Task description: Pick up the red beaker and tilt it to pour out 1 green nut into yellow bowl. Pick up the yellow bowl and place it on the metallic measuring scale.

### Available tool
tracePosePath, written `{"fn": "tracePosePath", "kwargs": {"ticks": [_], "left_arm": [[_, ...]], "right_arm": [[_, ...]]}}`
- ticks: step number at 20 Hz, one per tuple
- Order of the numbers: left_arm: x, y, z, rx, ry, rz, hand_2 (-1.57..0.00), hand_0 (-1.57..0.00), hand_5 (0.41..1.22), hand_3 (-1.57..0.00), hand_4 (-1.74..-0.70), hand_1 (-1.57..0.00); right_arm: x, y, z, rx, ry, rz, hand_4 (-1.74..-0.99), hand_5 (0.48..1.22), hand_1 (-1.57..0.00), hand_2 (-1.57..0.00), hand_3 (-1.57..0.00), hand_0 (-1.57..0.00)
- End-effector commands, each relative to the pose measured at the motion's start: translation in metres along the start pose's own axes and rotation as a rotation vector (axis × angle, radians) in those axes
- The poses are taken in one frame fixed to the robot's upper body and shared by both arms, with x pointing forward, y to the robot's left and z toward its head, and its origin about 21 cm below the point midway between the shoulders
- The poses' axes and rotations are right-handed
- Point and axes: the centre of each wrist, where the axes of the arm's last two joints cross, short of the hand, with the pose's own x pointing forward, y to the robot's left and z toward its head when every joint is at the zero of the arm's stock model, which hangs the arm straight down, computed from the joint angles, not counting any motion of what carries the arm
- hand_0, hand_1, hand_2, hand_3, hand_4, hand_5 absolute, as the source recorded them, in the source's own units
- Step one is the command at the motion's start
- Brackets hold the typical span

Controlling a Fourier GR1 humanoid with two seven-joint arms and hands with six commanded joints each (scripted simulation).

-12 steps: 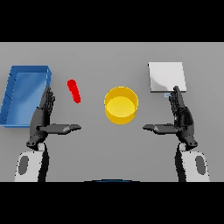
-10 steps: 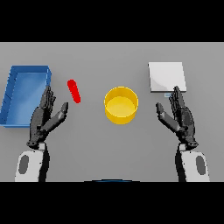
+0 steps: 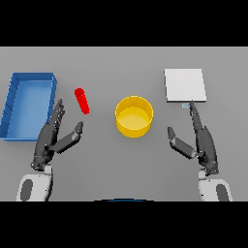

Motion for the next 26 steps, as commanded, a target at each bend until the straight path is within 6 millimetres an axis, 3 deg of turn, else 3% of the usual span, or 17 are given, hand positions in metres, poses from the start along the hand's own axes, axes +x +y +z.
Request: {"fn": "tracePosePath", "kwargs": {"ticks": [1,5,10,20,26], "left_arm": [[0.000,0.003,-0.003,0.002,0.007,-0.010,0.00,0.00,0.661,0.00,-1.23,0.00],[-0.006,-0.001,-0.011,-0.036,0.019,-0.010,0.00,0.00,0.691,0.00,-1.28,0.00],[-0.011,-0.008,-0.047,-0.057,0.047,-0.015,0.00,0.00,0.738,0.00,-1.38,0.00],[-0.033,-0.015,-0.097,-0.055,0.115,-0.016,0.00,0.00,0.714,0.00,-1.33,0.00],[-0.028,-0.017,-0.118,-0.070,0.096,-0.029,0.00,0.00,0.703,0.00,-1.31,0.00]], "right_arm": [[0.001,0.003,0.003,0.006,0.000,-0.009,-1.241,0.680,0.00,0.00,0.00,0.00],[0.001,0.001,0.005,0.023,-0.006,-0.043,-1.265,0.680,0.00,0.00,0.00,0.00],[0.001,-0.006,0.003,0.018,-0.014,-0.070,-1.304,0.678,0.00,0.00,0.00,0.00],[0.004,-0.008,0.003,0.006,-0.001,-0.086,-1.338,0.688,0.00,0.00,0.00,0.00],[-0.001,-0.008,0.005,0.007,0.008,-0.094,-1.329,0.684,0.00,0.00,0.00,0.00]]}}
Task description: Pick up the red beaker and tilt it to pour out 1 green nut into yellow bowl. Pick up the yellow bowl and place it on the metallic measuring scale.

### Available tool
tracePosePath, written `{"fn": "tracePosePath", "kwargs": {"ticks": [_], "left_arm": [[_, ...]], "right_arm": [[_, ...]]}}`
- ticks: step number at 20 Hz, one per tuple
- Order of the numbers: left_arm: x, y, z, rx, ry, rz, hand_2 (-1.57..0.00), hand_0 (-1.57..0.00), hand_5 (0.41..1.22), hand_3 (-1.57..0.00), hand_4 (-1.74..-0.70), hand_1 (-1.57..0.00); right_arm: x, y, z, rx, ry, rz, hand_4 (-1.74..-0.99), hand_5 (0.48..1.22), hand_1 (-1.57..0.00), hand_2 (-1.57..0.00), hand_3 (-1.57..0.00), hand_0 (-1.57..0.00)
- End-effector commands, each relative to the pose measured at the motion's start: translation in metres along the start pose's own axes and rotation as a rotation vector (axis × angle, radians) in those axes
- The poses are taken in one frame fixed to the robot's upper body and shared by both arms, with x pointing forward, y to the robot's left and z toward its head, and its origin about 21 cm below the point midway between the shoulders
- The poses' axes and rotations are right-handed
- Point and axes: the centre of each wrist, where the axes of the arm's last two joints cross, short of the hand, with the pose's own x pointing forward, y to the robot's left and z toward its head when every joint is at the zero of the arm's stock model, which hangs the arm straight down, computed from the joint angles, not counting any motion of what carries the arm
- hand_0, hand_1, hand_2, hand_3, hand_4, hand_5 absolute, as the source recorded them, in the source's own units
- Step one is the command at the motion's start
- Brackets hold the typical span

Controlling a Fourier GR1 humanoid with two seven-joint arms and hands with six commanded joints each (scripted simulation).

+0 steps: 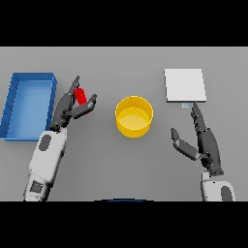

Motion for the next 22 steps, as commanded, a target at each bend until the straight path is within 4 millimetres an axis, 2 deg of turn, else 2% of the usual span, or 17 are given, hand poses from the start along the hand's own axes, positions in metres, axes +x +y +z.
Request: {"fn": "tracePosePath", "kwargs": {"ticks": [1,5,7,8,9,11,12,13,14,16,19,22], "left_arm": [[0.000,0.001,-0.003,-0.002,0.001,-0.001,0.00,0.00,0.706,0.00,-1.31,0.00],[0.000,0.000,-0.010,-0.010,-0.020,0.004,0.00,0.00,0.725,0.00,-1.34,0.00],[0.001,-0.005,-0.016,-0.006,-0.044,0.021,-0.03,0.00,0.752,0.00,-1.39,0.00],[0.000,-0.008,-0.017,0.004,-0.031,0.035,-0.12,-0.08,0.770,-0.08,-1.42,-0.08],[-0.001,-0.013,-0.018,0.010,-0.013,0.057,-0.31,-0.25,0.795,-0.22,-1.44,-0.28],[0.000,-0.013,-0.019,0.042,-0.012,0.047,-0.71,-0.68,0.949,-0.71,-1.44,-0.70],[0.001,-0.014,-0.020,0.061,-0.017,0.021,-0.89,-0.86,1.003,-0.88,-1.44,-0.87],[0.001,-0.017,-0.021,0.060,-0.028,0.004,-1.02,-1.00,1.047,-1.02,-1.44,-1.01],[0.000,-0.018,-0.022,0.063,-0.038,0.005,-1.13,-1.12,1.082,-1.13,-1.44,-1.13],[-0.001,-0.022,-0.023,0.057,-0.055,0.012,-1.29,-1.28,1.132,-1.29,-1.45,-1.29],[-0.002,-0.022,-0.021,0.079,-0.101,0.028,-1.43,-1.42,1.123,-1.43,-1.59,-1.42],[0.007,-0.016,-0.023,0.095,-0.118,0.031,-1.50,-1.49,1.108,-1.50,-1.66,-1.50]], "right_arm": [[0.001,-0.002,0.000,-0.001,-0.012,0.001,-1.324,0.683,0.00,0.00,0.00,0.00],[0.003,0.001,-0.002,-0.005,-0.009,0.003,-1.305,0.681,0.00,0.00,0.00,0.00],[0.005,-0.005,-0.001,-0.010,-0.019,0.016,-1.295,0.683,0.00,0.00,0.00,0.00],[0.007,-0.004,-0.002,-0.015,-0.020,0.021,-1.291,0.684,0.00,0.00,0.00,0.00],[0.007,-0.005,-0.003,-0.020,-0.016,0.017,-1.289,0.684,0.00,0.00,0.00,0.00],[0.005,-0.001,-0.005,-0.007,-0.002,0.013,-1.285,0.683,0.00,0.00,0.00,0.00],[0.005,-0.003,-0.005,-0.008,-0.008,0.012,-1.283,0.683,0.00,0.00,0.00,0.00],[0.006,0.002,-0.005,-0.003,-0.012,0.008,-1.287,0.684,0.00,0.00,0.00,0.00],[0.006,-0.002,-0.006,-0.006,-0.001,0.012,-1.290,0.684,0.00,0.00,0.00,0.00],[0.002,-0.002,-0.007,-0.005,0.000,0.010,-1.293,0.682,0.00,0.00,0.00,0.00],[0.001,0.002,-0.010,0.012,-0.012,0.008,-1.296,0.682,0.00,0.00,0.00,0.00],[-0.004,0.003,-0.012,0.019,-0.015,0.018,-1.274,0.674,0.00,0.00,0.00,0.00]]}}
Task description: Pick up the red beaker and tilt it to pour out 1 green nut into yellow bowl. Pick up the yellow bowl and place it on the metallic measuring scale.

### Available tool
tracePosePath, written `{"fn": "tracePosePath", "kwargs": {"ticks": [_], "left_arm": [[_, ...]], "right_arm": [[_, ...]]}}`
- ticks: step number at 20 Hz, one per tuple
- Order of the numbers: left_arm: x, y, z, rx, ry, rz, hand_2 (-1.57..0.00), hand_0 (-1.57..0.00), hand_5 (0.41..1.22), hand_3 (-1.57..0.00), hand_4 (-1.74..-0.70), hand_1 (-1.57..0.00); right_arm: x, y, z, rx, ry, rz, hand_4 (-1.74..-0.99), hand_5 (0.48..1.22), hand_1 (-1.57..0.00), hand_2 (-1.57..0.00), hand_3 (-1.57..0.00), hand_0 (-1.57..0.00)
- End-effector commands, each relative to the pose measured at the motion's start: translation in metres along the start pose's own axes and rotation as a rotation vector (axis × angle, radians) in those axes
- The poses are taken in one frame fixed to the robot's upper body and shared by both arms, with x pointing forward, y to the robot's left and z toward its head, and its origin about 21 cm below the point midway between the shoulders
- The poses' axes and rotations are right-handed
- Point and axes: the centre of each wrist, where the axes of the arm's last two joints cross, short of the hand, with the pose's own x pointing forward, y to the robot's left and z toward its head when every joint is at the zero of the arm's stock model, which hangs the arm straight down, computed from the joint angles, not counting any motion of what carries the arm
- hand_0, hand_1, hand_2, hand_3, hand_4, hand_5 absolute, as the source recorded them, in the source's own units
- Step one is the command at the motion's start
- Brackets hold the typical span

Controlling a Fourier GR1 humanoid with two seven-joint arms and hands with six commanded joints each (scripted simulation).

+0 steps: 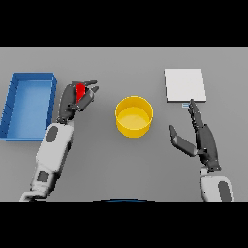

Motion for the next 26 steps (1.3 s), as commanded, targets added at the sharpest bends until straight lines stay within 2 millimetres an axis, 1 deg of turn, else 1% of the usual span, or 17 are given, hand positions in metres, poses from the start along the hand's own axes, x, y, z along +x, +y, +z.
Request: {"fn": "tracePosePath", "kwargs": {"ticks": [1,3,5,6,7,9,11,12,13,15,18,20,21,22,23,24,26], "left_arm": [[0.007,-0.002,-0.002,0.004,-0.018,-0.011,-1.51,-1.51,1.103,-1.51,-1.68,-1.51],[0.017,-0.004,-0.003,0.009,-0.068,-0.023,-1.53,-1.53,1.098,-1.53,-1.70,-1.53],[0.034,0.000,-0.008,0.000,-0.094,-0.062,-1.55,-1.55,1.097,-1.55,-1.72,-1.55],[0.044,-0.004,-0.010,-0.024,-0.110,-0.101,-1.55,-1.55,1.101,-1.55,-1.72,-1.55],[0.049,-0.005,-0.008,-0.050,-0.120,-0.159,-1.56,-1.55,1.107,-1.56,-1.72,-1.56],[0.065,-0.005,-0.010,-0.132,-0.130,-0.333,-1.56,-1.56,1.119,-1.56,-1.73,-1.56],[0.071,-0.006,-0.008,-0.187,-0.135,-0.422,-1.56,-1.56,1.119,-1.56,-1.73,-1.56],[0.073,-0.007,-0.007,-0.203,-0.138,-0.447,-1.56,-1.56,1.117,-1.56,-1.73,-1.56],[0.074,-0.007,-0.005,-0.214,-0.141,-0.464,-1.56,-1.56,1.115,-1.56,-1.73,-1.56],[0.076,-0.006,-0.003,-0.226,-0.143,-0.484,-1.56,-1.56,1.113,-1.56,-1.73,-1.56],[0.086,-0.013,-0.009,-0.283,-0.169,-0.708,-1.57,-1.57,1.112,-1.57,-1.74,-1.57],[0.095,-0.024,-0.011,-0.334,-0.228,-0.893,-1.57,-1.57,1.137,-1.57,-1.74,-1.57],[0.097,-0.028,-0.013,-0.355,-0.238,-0.978,-1.57,-1.57,1.134,-1.57,-1.74,-1.57],[0.101,-0.032,-0.015,-0.370,-0.251,-1.052,-1.57,-1.57,1.152,-1.57,-1.74,-1.57],[0.100,-0.038,-0.018,-0.395,-0.262,-1.118,-1.57,-1.57,1.166,-1.57,-1.74,-1.57],[0.104,-0.041,-0.019,-0.416,-0.291,-1.184,-1.57,-1.57,1.177,-1.57,-1.74,-1.57],[0.112,-0.043,-0.027,-0.474,-0.313,-1.311,-1.57,-1.57,1.193,-1.57,-1.74,-1.57]], "right_arm": [[0.001,0.001,0.001,-0.006,-0.013,0.011,-1.263,0.671,0.00,0.00,0.00,0.00],[0.004,0.001,0.004,-0.008,-0.026,0.011,-1.258,0.669,0.00,0.00,0.00,0.00],[0.003,0.000,0.002,-0.009,-0.021,0.023,-1.250,0.672,0.00,0.00,0.00,0.00],[0.004,-0.002,0.002,-0.014,-0.023,0.025,-1.245,0.673,0.00,0.00,0.00,0.00],[0.006,0.002,0.004,-0.011,-0.038,0.034,-1.249,0.679,0.00,0.00,0.00,0.00],[0.008,0.003,0.006,-0.015,-0.030,0.054,-1.245,0.688,0.00,0.00,0.00,0.00],[0.012,0.001,0.005,-0.010,-0.026,0.057,-1.243,0.694,0.00,0.00,0.00,0.00],[0.013,0.001,0.004,-0.012,-0.027,0.055,-1.243,0.696,0.00,0.00,0.00,0.00],[0.009,0.003,0.008,-0.008,-0.011,0.051,-1.243,0.700,0.00,0.00,0.00,0.00],[0.013,0.001,0.009,-0.015,-0.020,0.051,-1.243,0.710,0.00,0.00,0.00,0.00],[0.011,0.003,0.008,-0.008,-0.006,0.057,-1.254,0.717,0.00,0.00,0.00,0.00],[0.012,0.005,0.005,0.000,-0.011,0.047,-1.266,0.720,0.00,0.00,0.00,0.00],[0.011,0.006,0.007,-0.004,-0.017,0.047,-1.267,0.720,0.00,0.00,0.00,0.00],[0.012,0.003,0.008,-0.004,-0.022,0.042,-1.267,0.721,0.00,0.00,0.00,0.00],[0.011,0.000,0.010,-0.002,-0.021,0.042,-1.269,0.722,0.00,0.00,0.00,0.00],[0.010,0.000,0.009,0.001,-0.017,0.041,-1.268,0.722,0.00,0.00,0.00,0.00],[0.008,-0.001,0.009,-0.003,-0.017,0.032,-1.264,0.717,0.00,0.00,0.00,0.00]]}}
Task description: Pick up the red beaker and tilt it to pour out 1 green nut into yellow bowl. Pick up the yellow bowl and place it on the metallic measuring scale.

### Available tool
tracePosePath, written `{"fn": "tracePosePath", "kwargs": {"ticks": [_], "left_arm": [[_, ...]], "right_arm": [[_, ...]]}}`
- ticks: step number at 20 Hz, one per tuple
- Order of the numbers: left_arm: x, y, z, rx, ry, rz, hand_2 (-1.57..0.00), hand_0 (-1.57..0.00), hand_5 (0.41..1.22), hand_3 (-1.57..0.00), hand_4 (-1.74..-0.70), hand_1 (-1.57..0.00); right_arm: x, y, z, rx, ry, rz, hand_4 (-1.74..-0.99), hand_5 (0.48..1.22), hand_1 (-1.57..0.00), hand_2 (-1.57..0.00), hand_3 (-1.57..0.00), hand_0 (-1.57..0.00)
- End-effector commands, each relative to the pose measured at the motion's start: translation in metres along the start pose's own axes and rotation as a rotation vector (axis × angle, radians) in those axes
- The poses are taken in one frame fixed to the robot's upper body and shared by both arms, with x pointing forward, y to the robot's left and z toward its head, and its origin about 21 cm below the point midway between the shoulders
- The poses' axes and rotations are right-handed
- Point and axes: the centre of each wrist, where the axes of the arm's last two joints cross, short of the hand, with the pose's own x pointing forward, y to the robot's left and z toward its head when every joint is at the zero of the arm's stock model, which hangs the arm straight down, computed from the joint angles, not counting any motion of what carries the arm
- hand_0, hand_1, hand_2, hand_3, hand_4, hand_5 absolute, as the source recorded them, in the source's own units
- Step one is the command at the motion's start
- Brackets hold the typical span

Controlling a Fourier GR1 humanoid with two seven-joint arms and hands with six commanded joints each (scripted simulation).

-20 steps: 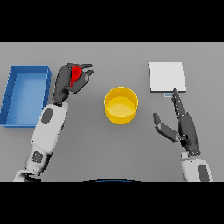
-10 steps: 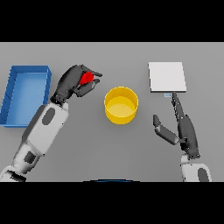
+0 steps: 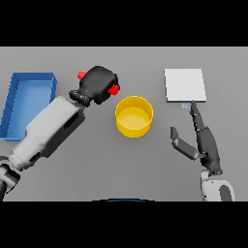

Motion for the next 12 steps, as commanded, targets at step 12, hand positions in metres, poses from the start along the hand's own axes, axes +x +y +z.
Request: {"fn": "tracePosePath", "kwargs": {"ticks": [12], "left_arm": [[0.043,0.026,-0.041,-0.294,-0.135,-0.595,-1.57,-1.57,1.219,-1.57,-1.72,-1.57]], "right_arm": [[0.001,0.005,-0.001,-0.044,-0.010,0.013,-1.195,0.647,0.00,0.00,0.00,0.00]]}}
